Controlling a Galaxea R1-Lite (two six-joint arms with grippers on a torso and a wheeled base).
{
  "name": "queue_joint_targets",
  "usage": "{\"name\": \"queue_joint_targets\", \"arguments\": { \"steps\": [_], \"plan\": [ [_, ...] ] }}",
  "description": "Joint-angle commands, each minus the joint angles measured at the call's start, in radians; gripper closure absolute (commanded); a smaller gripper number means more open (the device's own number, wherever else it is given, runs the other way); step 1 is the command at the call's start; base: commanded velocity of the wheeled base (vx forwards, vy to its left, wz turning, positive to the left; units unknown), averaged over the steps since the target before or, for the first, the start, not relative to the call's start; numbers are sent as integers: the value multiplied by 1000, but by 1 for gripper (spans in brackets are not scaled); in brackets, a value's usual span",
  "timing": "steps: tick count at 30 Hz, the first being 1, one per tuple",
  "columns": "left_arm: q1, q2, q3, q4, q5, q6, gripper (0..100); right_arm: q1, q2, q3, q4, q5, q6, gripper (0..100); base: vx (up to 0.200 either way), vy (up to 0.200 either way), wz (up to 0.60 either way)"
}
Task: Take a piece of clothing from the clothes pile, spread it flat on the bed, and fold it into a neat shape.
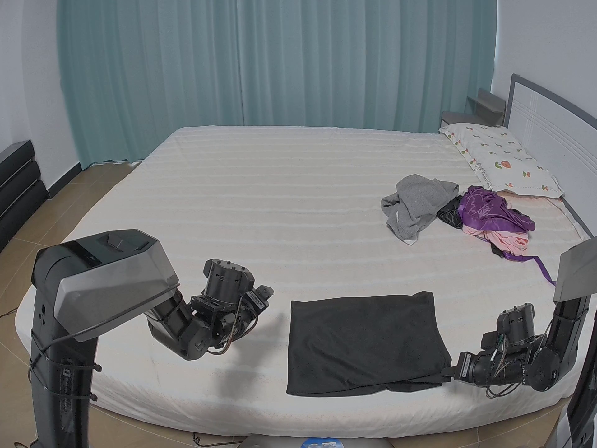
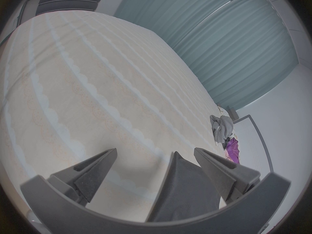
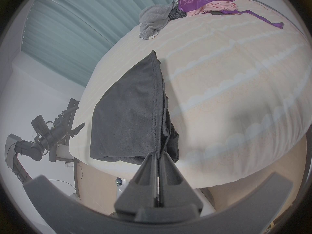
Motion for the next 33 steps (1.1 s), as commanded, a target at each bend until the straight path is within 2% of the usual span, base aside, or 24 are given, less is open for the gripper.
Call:
{"name": "queue_joint_targets", "arguments": {
  "steps": [1,8,9,18,25,33],
  "plan": [
    [0,1,1,1,1,0,0,-3,-9,5,0,-1,-3,100,0,0,0],
    [0,1,1,-1,1,1,0,-7,11,32,3,-1,-61,100,0,0,0],
    [0,1,1,-1,1,1,0,-9,14,33,1,-1,-70,0,0,0,0],
    [0,1,1,-1,1,1,0,-58,17,-47,-9,4,-72,0,0,0,0],
    [-3,1,5,-1,1,1,0,-65,123,-309,9,-13,-39,0,0,0,0],
    [-8,2,8,-5,1,3,0,-69,225,-623,204,-37,4,0,0,0,0]
  ]
}}
